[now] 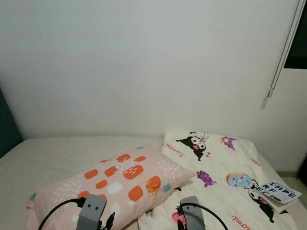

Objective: Clean up the room

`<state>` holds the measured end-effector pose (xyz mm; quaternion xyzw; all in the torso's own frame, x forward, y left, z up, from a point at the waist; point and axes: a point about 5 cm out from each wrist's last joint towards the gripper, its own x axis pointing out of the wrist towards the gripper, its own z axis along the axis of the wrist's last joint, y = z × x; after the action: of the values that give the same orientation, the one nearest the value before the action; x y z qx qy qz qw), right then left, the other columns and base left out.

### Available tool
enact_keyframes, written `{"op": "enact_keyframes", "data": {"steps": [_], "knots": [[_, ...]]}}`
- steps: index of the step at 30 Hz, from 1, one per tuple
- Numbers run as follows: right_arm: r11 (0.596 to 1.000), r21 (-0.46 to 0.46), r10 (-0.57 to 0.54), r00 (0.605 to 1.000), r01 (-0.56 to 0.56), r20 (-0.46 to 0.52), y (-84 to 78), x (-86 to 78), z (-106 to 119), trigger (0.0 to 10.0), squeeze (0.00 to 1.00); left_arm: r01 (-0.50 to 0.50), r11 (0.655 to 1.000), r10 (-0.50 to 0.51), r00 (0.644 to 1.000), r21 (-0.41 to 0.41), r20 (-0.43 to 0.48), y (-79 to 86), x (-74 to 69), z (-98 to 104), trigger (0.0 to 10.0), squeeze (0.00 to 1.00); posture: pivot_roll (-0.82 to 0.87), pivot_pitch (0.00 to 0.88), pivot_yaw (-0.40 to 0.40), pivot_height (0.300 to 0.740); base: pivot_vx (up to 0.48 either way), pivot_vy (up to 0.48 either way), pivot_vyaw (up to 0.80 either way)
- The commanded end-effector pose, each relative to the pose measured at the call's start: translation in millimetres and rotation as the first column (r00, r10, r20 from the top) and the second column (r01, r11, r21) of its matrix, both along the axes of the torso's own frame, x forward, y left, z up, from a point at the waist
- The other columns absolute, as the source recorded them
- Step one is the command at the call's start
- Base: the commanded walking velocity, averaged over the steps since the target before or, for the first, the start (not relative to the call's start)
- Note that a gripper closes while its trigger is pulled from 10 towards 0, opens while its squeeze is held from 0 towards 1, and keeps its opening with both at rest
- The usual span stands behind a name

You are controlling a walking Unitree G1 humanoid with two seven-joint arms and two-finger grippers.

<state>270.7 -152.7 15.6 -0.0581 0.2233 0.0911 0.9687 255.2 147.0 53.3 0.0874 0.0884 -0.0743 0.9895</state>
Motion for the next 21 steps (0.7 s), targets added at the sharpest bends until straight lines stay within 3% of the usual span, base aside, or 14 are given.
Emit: {"op": "enact_keyframes", "data": {"steps": [1,10,21], "knots": [[1.0,0.015,-0.007,1.0,0.007,-0.01,0.0,-2.0,-0.9,10.0,0.0,0.004,1.0,-0.004,1.0,0.011,-0.024,0.7,-3.1,-5.4,10.0,0.0,-0.05,0.056,-0.015,0.679,0.0,0.0,0.0],[1.0,0.017,-0.006,1.0,0.007,-0.006,0.5,-2.1,-0.2,10.0,0.0,0.002,1.0,-0.001,1.0,0.01,-0.025,1.4,-3.6,-5.2,10.0,0.0,-0.05,0.06,-0.015,0.644,0.0,0.0,0.0],[1.0,0.023,-0.015,1.0,0.015,-0.007,0.5,-2.8,-0.2,10.0,0.0,0.014,1.0,-0.014,1.0,0.013,-0.026,1.2,-3.4,-4.4,10.0,0.0,-0.05,0.067,-0.01,0.644,0.0,0.0,0.0]]}}
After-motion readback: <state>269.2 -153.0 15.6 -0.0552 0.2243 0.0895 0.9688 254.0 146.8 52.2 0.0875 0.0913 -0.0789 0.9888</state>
